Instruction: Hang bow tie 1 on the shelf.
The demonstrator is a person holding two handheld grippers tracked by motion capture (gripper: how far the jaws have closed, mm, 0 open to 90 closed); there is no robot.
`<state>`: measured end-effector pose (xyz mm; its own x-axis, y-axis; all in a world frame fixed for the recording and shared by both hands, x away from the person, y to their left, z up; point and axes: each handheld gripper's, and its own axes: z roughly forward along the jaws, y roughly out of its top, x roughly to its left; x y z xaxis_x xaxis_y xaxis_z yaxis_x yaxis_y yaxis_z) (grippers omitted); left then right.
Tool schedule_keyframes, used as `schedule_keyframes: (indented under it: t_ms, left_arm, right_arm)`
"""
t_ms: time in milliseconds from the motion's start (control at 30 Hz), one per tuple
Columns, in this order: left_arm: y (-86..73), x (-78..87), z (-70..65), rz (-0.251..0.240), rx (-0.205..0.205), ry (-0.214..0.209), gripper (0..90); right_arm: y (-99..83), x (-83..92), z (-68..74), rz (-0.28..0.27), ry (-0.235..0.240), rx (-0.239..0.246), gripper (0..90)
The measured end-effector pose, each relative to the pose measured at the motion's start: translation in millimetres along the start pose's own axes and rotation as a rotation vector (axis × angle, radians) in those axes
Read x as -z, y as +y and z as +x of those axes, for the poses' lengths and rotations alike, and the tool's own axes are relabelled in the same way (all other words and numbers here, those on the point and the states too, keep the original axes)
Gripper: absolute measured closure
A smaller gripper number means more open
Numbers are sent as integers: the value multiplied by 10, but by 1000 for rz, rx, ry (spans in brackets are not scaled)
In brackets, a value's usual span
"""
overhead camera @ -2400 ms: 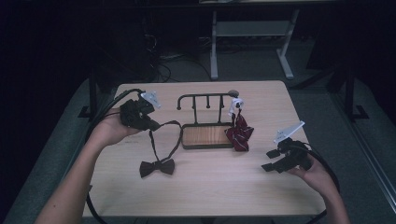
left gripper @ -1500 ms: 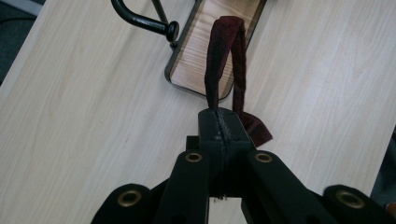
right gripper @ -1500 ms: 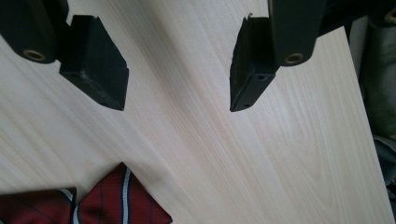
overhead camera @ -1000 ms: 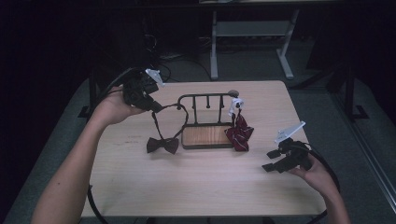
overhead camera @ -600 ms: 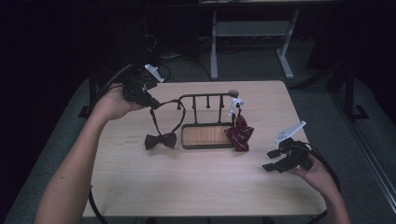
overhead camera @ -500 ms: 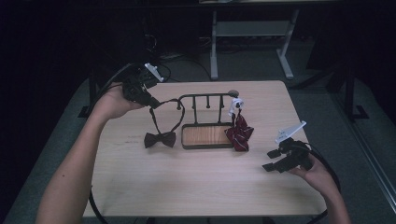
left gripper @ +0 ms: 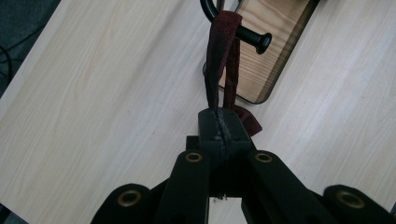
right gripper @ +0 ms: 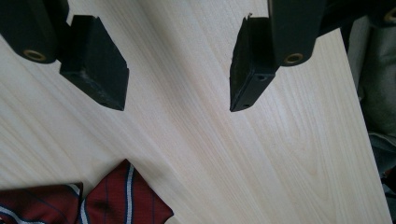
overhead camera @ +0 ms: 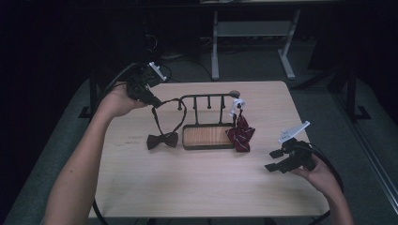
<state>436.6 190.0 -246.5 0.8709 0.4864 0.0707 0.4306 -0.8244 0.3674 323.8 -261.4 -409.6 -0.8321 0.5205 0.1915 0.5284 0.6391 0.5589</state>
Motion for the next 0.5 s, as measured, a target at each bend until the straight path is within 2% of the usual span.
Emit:
schedule_keyframes:
  t_ms: [500]
  left_arm:
    - [29,-60,29,24,11,17,894]
  right_arm:
    - [3,26,3,-4,-6,0,372]
